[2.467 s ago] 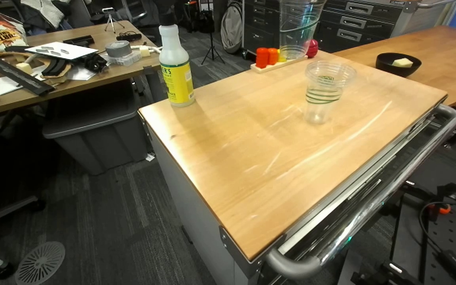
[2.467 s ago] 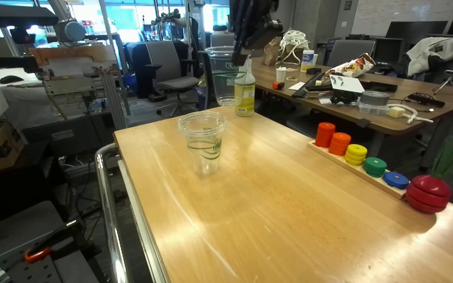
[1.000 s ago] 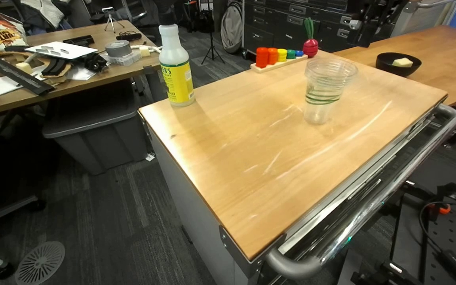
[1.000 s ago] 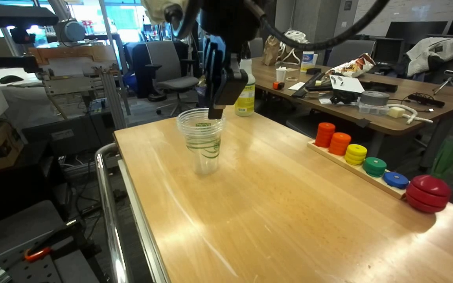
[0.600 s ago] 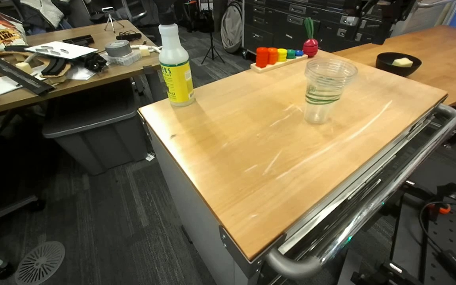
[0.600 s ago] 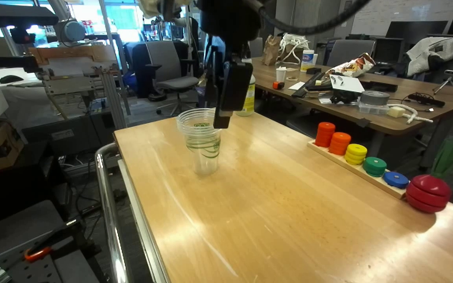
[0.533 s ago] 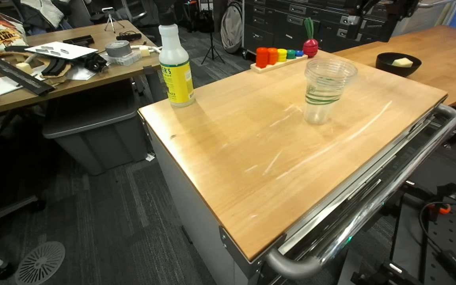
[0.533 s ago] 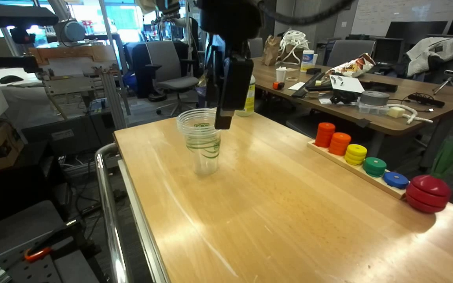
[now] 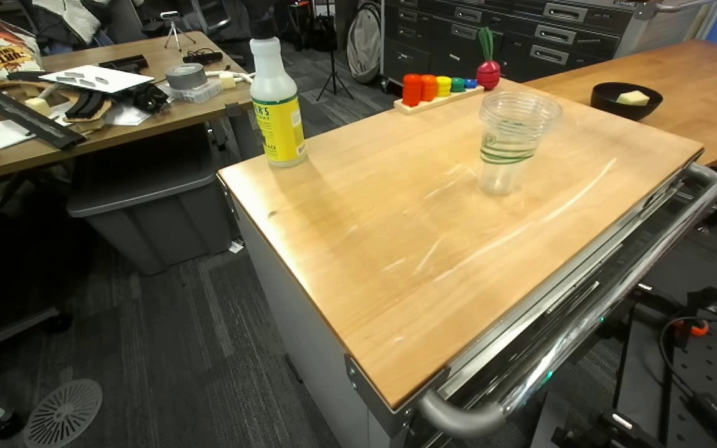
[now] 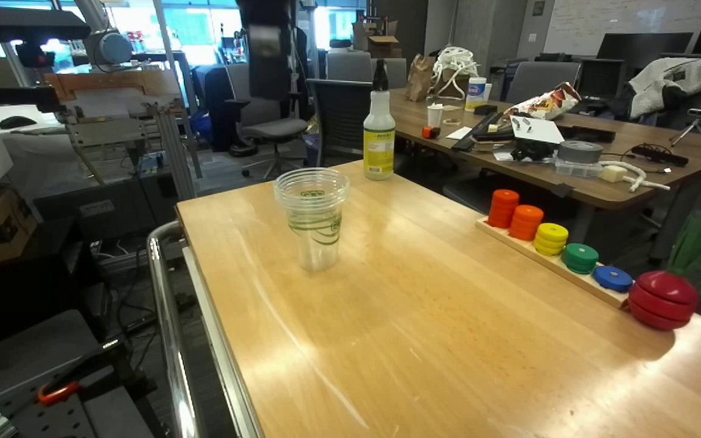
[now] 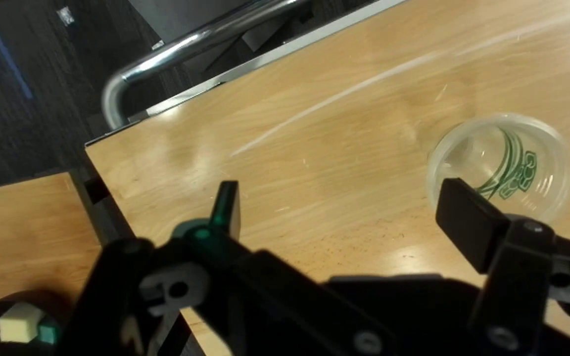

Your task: Stack the four clear cups together

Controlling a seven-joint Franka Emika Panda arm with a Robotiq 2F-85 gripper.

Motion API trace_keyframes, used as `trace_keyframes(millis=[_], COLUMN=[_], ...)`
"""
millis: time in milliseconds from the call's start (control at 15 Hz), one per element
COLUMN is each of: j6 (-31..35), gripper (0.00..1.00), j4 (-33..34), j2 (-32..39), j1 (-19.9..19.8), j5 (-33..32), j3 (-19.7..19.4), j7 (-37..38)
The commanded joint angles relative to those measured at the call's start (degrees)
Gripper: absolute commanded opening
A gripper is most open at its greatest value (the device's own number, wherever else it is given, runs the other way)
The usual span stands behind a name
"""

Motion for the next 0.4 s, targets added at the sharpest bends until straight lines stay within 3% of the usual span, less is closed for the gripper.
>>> trace_keyframes(millis=[0, 333], j6=[-6.3, -6.0], gripper=[1.0, 1.0], j4=[3.7, 4.2], j2=[-3.8, -4.2], j1=[1.0, 1.2], j5=[-1.2, -0.2], j3=[2.4, 2.5], j7=[0.2, 0.0])
